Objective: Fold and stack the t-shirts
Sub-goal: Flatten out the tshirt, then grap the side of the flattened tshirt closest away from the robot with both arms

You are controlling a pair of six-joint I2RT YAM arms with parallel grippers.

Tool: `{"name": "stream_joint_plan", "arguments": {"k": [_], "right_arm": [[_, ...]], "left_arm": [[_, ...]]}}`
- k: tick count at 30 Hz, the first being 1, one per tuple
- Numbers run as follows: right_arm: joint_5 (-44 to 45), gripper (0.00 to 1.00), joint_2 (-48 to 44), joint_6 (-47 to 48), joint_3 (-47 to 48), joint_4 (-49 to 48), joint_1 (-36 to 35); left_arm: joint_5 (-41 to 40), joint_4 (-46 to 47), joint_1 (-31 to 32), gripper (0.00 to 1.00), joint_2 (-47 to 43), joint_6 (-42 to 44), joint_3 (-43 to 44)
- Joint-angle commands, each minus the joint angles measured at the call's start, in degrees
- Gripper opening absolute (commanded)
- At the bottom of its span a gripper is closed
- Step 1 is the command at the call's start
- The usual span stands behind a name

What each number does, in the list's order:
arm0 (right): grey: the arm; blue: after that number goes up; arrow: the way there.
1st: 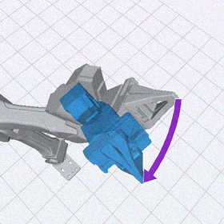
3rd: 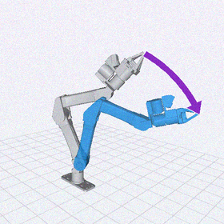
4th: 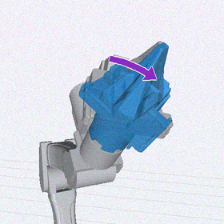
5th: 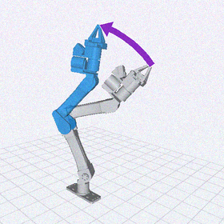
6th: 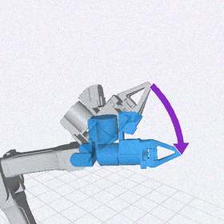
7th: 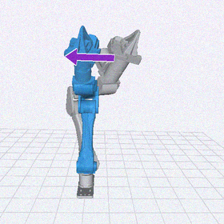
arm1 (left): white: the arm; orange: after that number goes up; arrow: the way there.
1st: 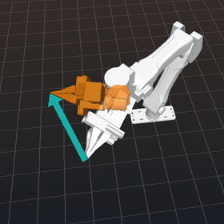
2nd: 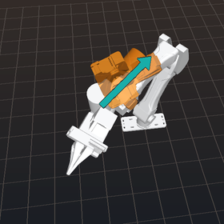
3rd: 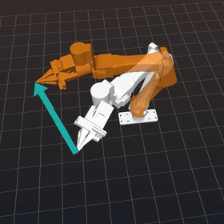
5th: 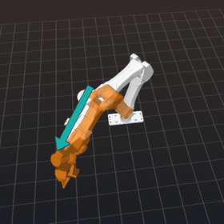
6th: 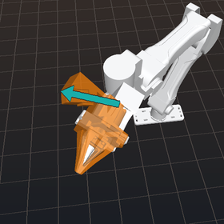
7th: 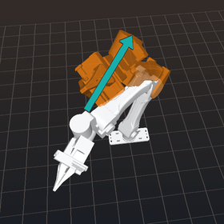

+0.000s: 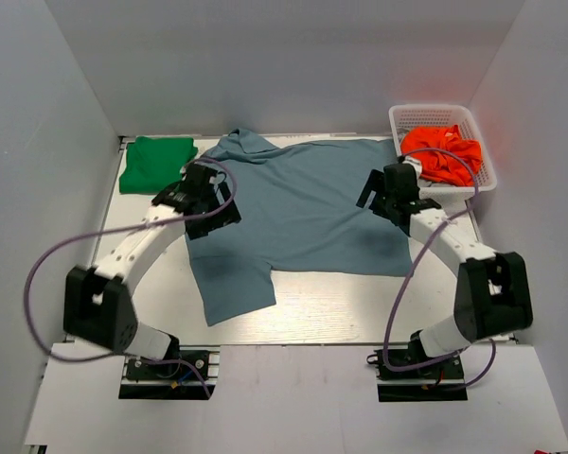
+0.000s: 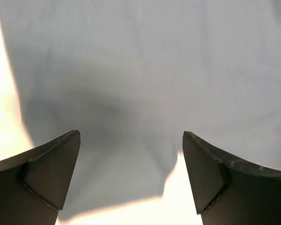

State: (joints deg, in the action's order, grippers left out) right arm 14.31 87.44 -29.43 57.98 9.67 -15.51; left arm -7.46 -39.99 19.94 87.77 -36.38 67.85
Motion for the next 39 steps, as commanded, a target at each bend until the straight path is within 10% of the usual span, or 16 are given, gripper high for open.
{"name": "stream_joint_plan", "arguments": {"k": [1,12,29,32,34,39], "right_arm": [[-1.21,0.90,-3.23,-2.29,-4.97,-2.91,-0.05],[-2.97,0.90,-7.10,-4.67,-8.84,-3.08,0.22],[1.95,0.90,-16.94,-7.31,-16.56,0.96,0.48],[3.80,0.90,-20.18,-9.06,-18.85,4.11,0.57],[6.16,0.90,-21.60,-9.68,-19.91,7.45,1.09],[7.40,0.90,-26.34,-11.87,-23.06,18.53,2.23]], "left_arm": [[6.49,-8.51,-0.26,1.00,-7.94,-5.80,-6.58],[18.63,-12.84,1.32,0.98,-25.89,-10.11,-33.92],[1.31,-14.16,2.47,0.51,-15.08,-18.99,-30.85],[4.38,-11.00,2.47,0.36,-13.94,-16.98,-32.78],[7.97,-8.01,2.47,0.01,-13.32,-16.27,-34.88],[11.41,-7.82,2.47,0.00,-14.28,-15.12,-36.83]]}}
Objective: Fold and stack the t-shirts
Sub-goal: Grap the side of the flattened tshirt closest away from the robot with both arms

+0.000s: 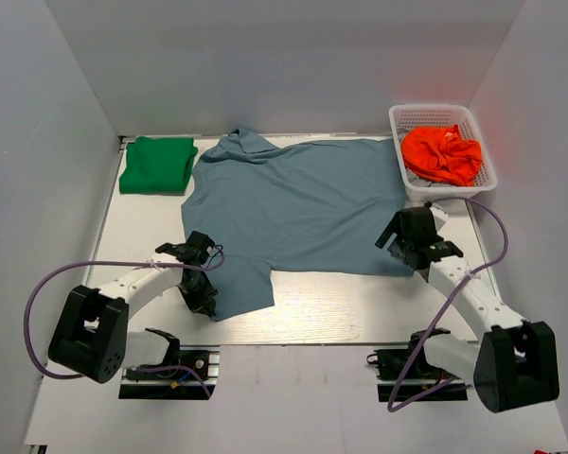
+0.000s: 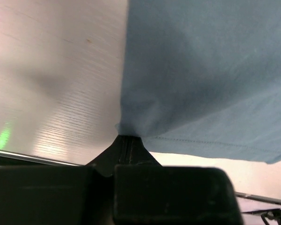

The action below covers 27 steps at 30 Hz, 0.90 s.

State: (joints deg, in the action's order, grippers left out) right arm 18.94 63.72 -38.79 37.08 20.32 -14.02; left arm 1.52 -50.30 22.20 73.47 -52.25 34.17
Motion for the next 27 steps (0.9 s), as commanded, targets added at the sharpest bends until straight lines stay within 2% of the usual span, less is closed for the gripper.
{"name": "stream_joint_plan", "arguments": {"k": [1,6,9,14,15,20,21,24,25,27], "right_arm": [[2.68,0.89,-3.77,-2.70,-2.97,8.33,1.01],[2.06,0.84,-4.93,-4.02,-6.49,7.38,2.42],[2.34,0.76,-3.18,-4.28,-6.50,4.39,3.38],[1.45,0.76,3.06,-4.10,-6.06,1.14,4.44],[1.36,0.72,3.68,-4.11,-6.14,0.52,4.70],[-1.44,0.62,7.72,-3.41,-7.20,-1.86,5.93],[-1.97,0.54,7.91,-3.66,-7.55,-2.12,6.28],[-2.94,0.37,6.69,-3.23,-8.69,-1.42,6.81],[-3.03,0.19,6.42,-3.40,-9.21,-0.46,6.81],[-2.86,0.08,4.40,-2.97,-10.18,0.51,6.99]], "left_arm": [[3.48,1.88,0.22,0.00,-0.78,0.75,-3.15],[3.49,-0.05,0.74,0.00,-2.98,1.27,-2.01],[2.96,-1.20,0.74,0.00,-1.58,1.27,-1.13],[3.57,-0.94,0.74,0.00,-1.58,1.27,-1.65],[3.58,-0.94,0.74,0.00,-2.10,1.27,-1.65],[4.11,-1.64,0.74,0.00,-2.10,0.75,-1.65],[5.41,-1.64,0.74,0.00,-2.10,1.27,-1.65],[6.74,-4.52,0.74,0.00,-2.10,1.98,-1.04],[7.44,-5.41,0.74,0.00,-2.10,2.50,-1.04],[7.45,-8.30,0.74,0.00,-3.68,2.50,-0.42]]}}
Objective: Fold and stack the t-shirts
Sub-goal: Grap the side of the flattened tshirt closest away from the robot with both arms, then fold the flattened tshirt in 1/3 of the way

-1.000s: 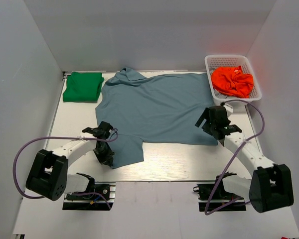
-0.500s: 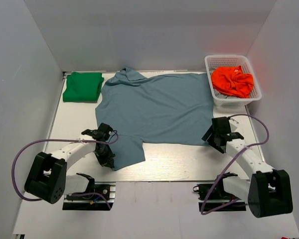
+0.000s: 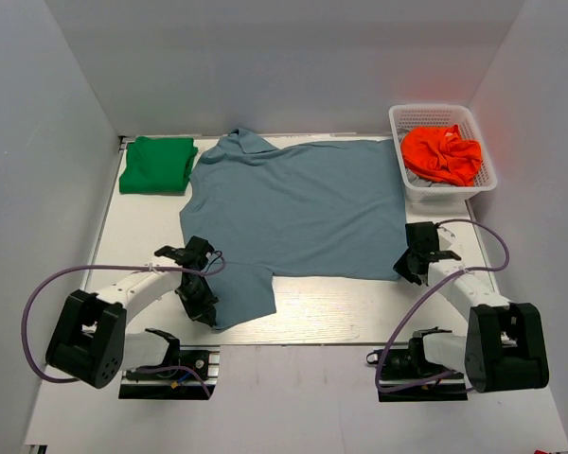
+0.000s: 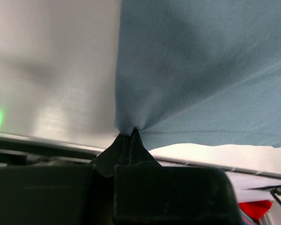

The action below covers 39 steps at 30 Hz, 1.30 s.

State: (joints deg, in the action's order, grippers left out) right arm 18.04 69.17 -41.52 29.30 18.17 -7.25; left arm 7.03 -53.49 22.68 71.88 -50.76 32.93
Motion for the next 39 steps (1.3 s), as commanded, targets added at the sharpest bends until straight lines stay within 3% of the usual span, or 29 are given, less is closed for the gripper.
{"name": "stream_joint_plan", "arguments": {"k": [1,9,14,18,25,31,39], "right_arm": [[-2.22,0.02,-1.66,0.12,-2.49,4.83,0.30],[-3.19,0.00,-8.78,3.09,-1.35,10.22,-0.22],[-12.14,0.00,-7.38,6.09,1.37,5.82,-0.57],[-10.32,0.00,-3.96,6.98,6.99,6.17,-0.58],[-8.73,0.00,3.16,8.73,18.93,6.08,-0.31],[-5.57,0.00,13.35,8.56,30.37,7.57,0.04],[-3.81,0.00,23.89,9.87,42.76,9.33,0.39]], "left_arm": [[1.94,-6.00,0.26,0.00,-2.87,1.02,0.82],[5.81,-7.94,0.26,0.00,-9.74,3.21,2.05],[9.58,2.57,0.26,0.00,-9.74,5.58,7.84],[10.46,10.42,0.26,0.00,-6.32,6.90,14.87],[-0.14,15.53,-1.14,0.00,3.34,8.05,28.93],[-14.21,10.16,-1.76,0.00,18.00,6.20,45.28],[-20.90,12.70,-5.36,0.00,29.62,8.56,60.05]]}}
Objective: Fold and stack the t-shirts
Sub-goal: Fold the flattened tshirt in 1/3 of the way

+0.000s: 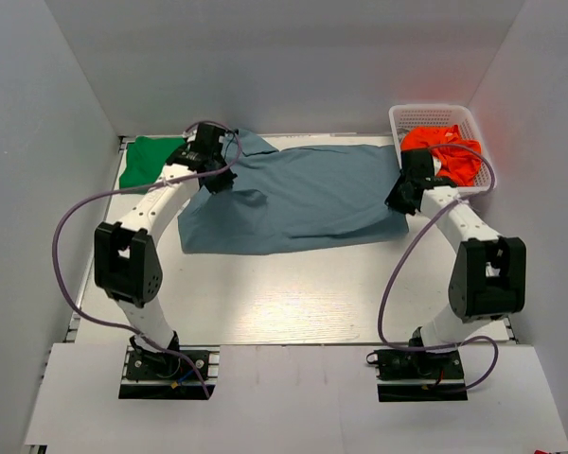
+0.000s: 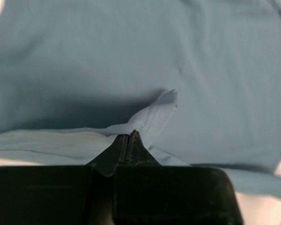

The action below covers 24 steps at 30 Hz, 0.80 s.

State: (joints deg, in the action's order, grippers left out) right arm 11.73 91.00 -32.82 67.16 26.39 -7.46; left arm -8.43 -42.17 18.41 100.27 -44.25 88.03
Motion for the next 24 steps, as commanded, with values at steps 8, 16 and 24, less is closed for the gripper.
{"name": "stream_joint_plan", "arguments": {"k": [8,16,24], "right_arm": [[4.80,0.00,8.14,0.91,11.50,2.87,1.31],[7.35,0.06,11.91,-2.25,15.19,4.81,2.19],[4.36,0.53,15.44,1.16,20.30,5.16,2.10]], "left_arm": [[-6.69,9.11,-2.15,0.00,5.19,7.86,8.64],[-11.17,9.83,-3.21,0.00,8.88,8.39,10.32],[-19.26,9.03,-5.49,0.66,15.65,4.61,17.08]]}}
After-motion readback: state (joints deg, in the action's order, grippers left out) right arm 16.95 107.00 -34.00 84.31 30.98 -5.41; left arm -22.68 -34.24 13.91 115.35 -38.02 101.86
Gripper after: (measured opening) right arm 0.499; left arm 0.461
